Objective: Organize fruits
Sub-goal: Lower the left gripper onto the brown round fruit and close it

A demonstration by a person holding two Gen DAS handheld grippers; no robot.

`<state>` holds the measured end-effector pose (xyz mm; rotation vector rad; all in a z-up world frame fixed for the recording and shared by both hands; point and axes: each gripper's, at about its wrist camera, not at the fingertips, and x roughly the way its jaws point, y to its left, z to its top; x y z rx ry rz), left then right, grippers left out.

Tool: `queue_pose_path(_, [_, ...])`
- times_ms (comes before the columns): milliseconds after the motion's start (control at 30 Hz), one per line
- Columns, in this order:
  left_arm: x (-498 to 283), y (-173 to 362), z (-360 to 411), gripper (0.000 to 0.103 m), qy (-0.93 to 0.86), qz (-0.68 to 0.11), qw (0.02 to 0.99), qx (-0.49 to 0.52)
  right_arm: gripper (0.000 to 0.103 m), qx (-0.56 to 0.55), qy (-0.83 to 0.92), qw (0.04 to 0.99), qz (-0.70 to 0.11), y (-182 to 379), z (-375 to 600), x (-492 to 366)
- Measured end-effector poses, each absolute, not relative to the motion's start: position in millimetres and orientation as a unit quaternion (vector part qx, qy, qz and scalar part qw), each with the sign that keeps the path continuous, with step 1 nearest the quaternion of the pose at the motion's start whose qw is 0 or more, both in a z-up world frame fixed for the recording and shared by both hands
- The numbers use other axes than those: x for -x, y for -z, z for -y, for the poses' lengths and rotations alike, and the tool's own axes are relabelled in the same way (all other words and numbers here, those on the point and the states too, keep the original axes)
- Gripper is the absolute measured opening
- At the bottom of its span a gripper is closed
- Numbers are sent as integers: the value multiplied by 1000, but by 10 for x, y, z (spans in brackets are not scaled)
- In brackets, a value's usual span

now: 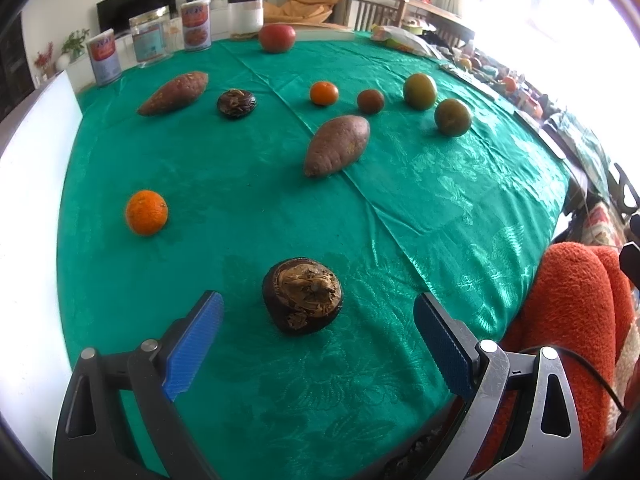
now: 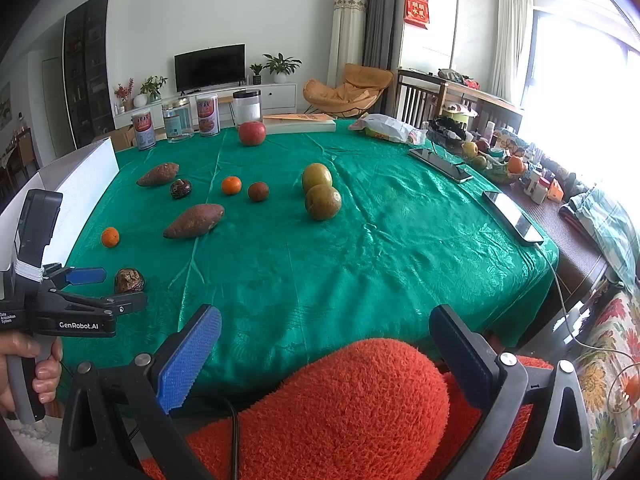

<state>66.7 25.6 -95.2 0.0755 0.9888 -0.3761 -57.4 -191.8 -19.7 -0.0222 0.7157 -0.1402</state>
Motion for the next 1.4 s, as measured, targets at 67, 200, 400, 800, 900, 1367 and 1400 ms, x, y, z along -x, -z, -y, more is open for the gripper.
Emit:
queue_pose_path(67, [-669,943,-256,97,180,-471,863,-36,103,11,68,934,-350,200,1918,576])
queue_pose_path(200, [-660,936,-244,95,184,-469,863,-40,103,11,68,934,-351,208,1909,581])
queue_pose_path(400, [-650,931,-242,95,184,-466,865,-43,103,11,68,934,-351,207,1910,579])
queue_pose_path(800, [-677,949,-219,95,172,-459,869,-64,103,11,68,934,-351,206,1910,578])
queue_pose_path(900, [-690,962,-227,95,166,-460,870,-66,103,11,68,934,-351,206,1909,578])
queue_pose_path(1367, [-718,1013,-235,94,154,-458,872,-76,103,11,68,934,-352,210,1901,580])
queue_pose_path(1400, [-717,1014,-232,94,153,-457,873,-78,103,11,68,934,-352,210,1900,579])
